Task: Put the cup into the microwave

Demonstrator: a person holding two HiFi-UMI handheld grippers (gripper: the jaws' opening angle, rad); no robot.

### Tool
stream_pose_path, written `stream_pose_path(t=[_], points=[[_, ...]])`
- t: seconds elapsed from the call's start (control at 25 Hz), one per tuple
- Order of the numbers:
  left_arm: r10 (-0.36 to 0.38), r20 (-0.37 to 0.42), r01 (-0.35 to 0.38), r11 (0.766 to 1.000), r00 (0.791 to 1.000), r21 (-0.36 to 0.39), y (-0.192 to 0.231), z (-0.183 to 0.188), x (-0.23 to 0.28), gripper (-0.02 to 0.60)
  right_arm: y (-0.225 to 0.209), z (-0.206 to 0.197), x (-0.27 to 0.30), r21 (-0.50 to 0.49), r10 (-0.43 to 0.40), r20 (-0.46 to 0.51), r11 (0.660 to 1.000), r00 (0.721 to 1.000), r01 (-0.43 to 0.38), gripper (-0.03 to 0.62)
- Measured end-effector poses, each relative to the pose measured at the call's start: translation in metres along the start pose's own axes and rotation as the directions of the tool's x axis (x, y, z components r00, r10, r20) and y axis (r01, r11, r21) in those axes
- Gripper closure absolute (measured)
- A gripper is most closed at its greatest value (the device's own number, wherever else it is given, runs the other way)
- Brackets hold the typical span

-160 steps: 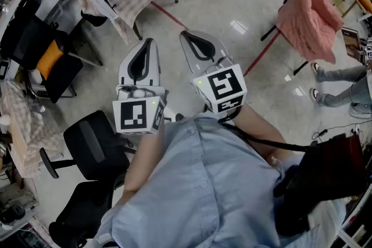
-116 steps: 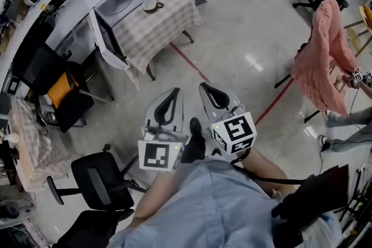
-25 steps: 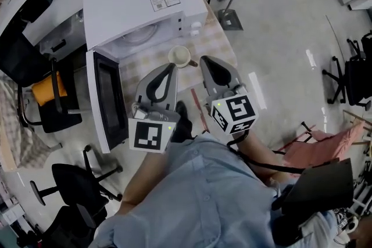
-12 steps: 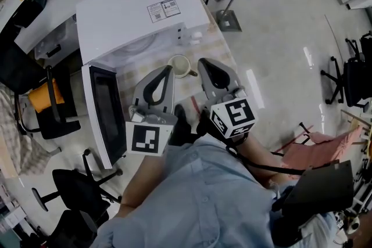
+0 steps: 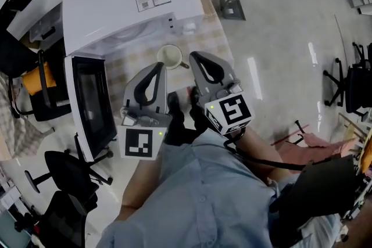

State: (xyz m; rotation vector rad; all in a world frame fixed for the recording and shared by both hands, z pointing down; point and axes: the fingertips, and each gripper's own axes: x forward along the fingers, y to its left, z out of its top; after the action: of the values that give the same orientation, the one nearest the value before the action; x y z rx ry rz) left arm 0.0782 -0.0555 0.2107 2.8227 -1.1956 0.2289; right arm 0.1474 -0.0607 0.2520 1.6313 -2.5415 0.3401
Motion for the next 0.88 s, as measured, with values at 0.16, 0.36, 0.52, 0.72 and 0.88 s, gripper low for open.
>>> stream_pose_path(t=[0.16, 0.36, 0.52, 0.72, 0.88], points=[[0.029, -0.004, -0.029, 0.999, 1.000, -0.027, -0.003, -0.015, 0.009, 0.577, -0.006, -0.021, 0.003, -0.006, 0.033, -0.031, 0.999, 0.999, -0.033, 0.586], [0.058, -0.028, -0.060, 0.995, 0.998, -0.081, 0.003, -0.037, 0.015, 0.577, -0.011, -0.052, 0.007, -0.013, 0.058, -0.085, 0.998, 0.995, -0.059, 0.582], [0.083, -0.013, -0.084, 0.991, 0.996, -0.102, 0.011, -0.048, 0.017, 0.577, -0.015, -0.087, 0.012, -0.003, 0.068, -0.146, 0.998, 0.987, -0.069, 0.579], [0.096, -0.017, -0.097, 0.987, 0.995, -0.130, 0.018, -0.074, 0.017, 0.577, -0.011, -0.132, 0.022, -0.003, 0.089, -0.203, 0.996, 0.975, -0.092, 0.572], [0.104, -0.009, -0.104, 0.984, 0.995, -0.148, 0.021, -0.093, 0.017, 0.577, -0.009, -0.167, 0.029, -0.041, 0.100, -0.244, 0.993, 0.965, -0.113, 0.553]])
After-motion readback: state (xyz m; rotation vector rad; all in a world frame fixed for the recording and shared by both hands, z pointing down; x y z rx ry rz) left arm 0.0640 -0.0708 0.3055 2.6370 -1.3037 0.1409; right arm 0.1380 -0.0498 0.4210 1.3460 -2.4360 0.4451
